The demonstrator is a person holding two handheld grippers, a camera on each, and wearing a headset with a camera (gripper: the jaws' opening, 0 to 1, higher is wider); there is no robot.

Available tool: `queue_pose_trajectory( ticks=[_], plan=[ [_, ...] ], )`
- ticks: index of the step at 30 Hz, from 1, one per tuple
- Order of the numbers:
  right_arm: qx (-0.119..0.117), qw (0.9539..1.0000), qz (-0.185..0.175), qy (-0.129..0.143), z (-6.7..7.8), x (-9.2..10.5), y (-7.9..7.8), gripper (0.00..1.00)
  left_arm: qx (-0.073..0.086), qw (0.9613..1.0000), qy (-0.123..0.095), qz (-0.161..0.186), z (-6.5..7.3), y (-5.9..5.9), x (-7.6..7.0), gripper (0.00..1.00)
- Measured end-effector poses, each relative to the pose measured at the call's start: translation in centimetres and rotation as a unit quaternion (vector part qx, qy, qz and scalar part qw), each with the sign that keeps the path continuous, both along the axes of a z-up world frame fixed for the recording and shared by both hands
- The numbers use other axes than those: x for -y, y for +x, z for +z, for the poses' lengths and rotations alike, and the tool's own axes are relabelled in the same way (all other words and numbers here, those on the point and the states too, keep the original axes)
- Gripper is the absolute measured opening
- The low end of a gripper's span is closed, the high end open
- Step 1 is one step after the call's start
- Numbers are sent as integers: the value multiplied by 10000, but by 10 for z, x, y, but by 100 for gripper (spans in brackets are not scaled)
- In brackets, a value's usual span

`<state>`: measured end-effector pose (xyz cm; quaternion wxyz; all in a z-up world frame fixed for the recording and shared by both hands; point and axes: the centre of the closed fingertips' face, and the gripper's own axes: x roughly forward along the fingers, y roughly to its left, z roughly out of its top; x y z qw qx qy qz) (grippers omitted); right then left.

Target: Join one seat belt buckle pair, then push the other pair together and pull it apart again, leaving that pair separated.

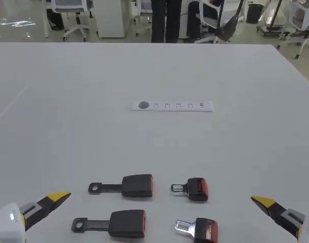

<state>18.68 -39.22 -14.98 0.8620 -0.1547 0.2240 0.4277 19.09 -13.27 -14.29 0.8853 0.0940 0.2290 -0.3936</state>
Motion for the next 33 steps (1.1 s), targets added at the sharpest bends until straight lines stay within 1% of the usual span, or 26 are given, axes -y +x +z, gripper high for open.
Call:
queue_pose_trajectory(
  ticks=[4,7,12,18,27,33],
  plan=[
    [34,9999,89,-38,-1,-1,1,93,-45,9999,8,-106,-3,0,2,95],
    [64,9998,169,-47,-2,-1,2,91,-74,9997,85,-211,-5,1,5,93],
    [106,9995,295,-100,-5,-3,4,85,-110,9992,146,-348,-7,5,9,91],
    [135,9987,458,-169,-7,-6,6,76,-121,9982,217,-549,-9,9,16,83],
    [76,9969,721,-297,-15,-10,7,61,-217,9947,392,-928,-17,12,25,72],
    [4,9952,890,-419,-23,-14,7,51,-297,9905,531,-1231,-24,14,32,63]
  ],
)
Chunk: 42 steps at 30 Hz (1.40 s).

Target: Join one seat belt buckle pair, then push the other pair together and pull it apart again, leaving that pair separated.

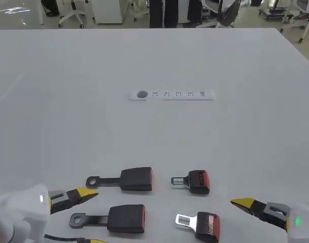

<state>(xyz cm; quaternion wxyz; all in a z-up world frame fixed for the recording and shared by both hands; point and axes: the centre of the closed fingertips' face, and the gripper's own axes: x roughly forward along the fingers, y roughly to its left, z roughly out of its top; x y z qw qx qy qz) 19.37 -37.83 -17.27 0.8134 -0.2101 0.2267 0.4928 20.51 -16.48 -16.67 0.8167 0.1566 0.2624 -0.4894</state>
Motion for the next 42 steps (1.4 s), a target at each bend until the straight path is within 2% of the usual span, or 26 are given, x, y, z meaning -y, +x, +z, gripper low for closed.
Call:
queue_pose_trajectory(
  ticks=[5,11,18,28,30,32,33,42],
  plan=[
    [-67,9998,141,-88,-6,-3,-1,45,-82,9994,142,-289,-6,0,7,55],
    [-123,9994,280,-171,-11,-5,-1,39,-130,9975,300,-626,-11,0,15,49],
    [-182,9984,468,-258,-18,-11,-2,36,-170,9939,537,-945,-19,1,15,44],
    [-238,9962,771,-334,-24,-17,0,33,-314,9857,891,-1398,-32,3,15,36],
    [-195,9950,873,-447,-26,-17,0,31,-327,9837,964,-1481,-35,3,14,34],
    [-218,9946,911,-444,-26,-17,0,31,-298,9828,1007,-1522,-35,5,14,32],
    [-214,9943,936,-457,-26,-17,0,31,-336,9825,1004,-1535,-35,4,14,32],
    [-211,9921,1106,-546,-26,-17,-1,31,-350,9792,1065,-1689,-36,2,13,31]
  ],
)
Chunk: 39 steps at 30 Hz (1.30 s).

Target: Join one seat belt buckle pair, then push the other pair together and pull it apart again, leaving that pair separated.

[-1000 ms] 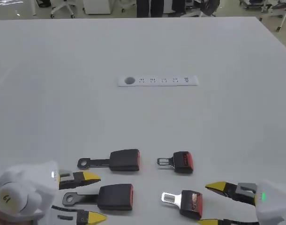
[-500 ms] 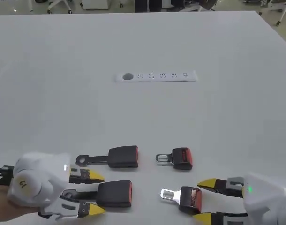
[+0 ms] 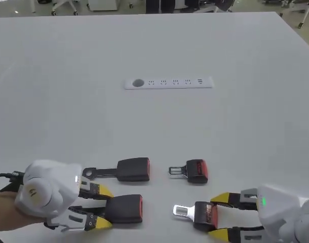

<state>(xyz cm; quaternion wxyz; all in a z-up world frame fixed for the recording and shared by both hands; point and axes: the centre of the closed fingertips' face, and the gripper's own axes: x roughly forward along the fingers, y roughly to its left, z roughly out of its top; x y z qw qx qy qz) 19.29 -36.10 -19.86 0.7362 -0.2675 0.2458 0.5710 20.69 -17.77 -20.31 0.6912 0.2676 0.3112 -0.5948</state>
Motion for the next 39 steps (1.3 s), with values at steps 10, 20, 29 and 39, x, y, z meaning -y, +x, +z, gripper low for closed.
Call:
queue_pose_trajectory(
  ticks=[10,20,29,39],
  plan=[
    [-4,9997,210,-116,0,-2,0,31,-88,9998,102,-133,-2,0,-1,30],
    [-86,9992,349,-196,0,-4,0,31,-253,9993,205,-183,-3,1,-1,30],
    [-82,9988,427,-207,0,-9,3,31,-317,9988,305,-201,-3,-1,-1,30],
    [-84,9988,445,-165,0,-19,4,31,-343,9986,367,-141,-3,-1,-2,30]
  ],
)
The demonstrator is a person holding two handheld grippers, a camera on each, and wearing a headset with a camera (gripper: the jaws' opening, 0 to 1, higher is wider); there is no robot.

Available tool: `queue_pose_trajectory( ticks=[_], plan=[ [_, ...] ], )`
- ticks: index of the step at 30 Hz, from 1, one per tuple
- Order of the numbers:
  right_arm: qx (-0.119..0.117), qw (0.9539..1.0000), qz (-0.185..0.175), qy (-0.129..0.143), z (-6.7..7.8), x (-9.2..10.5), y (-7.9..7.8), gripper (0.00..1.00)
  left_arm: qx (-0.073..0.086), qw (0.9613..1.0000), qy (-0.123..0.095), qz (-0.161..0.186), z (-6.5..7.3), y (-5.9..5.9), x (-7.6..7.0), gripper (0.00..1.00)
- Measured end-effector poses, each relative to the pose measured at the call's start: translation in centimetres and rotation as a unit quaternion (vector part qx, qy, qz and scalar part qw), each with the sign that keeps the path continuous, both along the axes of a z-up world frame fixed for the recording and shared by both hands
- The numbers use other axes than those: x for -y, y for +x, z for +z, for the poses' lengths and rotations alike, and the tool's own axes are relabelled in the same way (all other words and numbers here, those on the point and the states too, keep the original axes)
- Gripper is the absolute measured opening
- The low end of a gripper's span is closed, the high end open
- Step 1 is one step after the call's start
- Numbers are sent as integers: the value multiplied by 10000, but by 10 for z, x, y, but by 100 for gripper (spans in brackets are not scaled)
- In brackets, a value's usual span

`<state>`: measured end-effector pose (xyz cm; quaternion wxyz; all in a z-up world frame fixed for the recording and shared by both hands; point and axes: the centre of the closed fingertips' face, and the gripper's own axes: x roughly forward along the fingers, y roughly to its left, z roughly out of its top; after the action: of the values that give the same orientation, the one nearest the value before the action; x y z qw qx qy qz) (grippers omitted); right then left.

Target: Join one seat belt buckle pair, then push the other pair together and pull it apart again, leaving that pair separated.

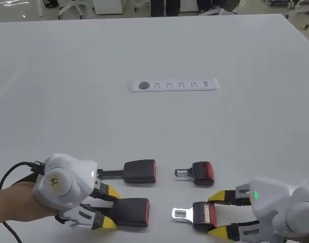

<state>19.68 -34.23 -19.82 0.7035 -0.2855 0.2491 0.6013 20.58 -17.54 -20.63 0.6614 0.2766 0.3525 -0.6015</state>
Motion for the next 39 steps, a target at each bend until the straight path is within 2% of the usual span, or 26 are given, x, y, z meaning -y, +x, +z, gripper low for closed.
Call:
queue_pose_trajectory(
  ticks=[39],
  plan=[
    [-33,9995,317,78,-1,-45,7,31,-77,9997,192,155,0,0,1,30]
  ],
)
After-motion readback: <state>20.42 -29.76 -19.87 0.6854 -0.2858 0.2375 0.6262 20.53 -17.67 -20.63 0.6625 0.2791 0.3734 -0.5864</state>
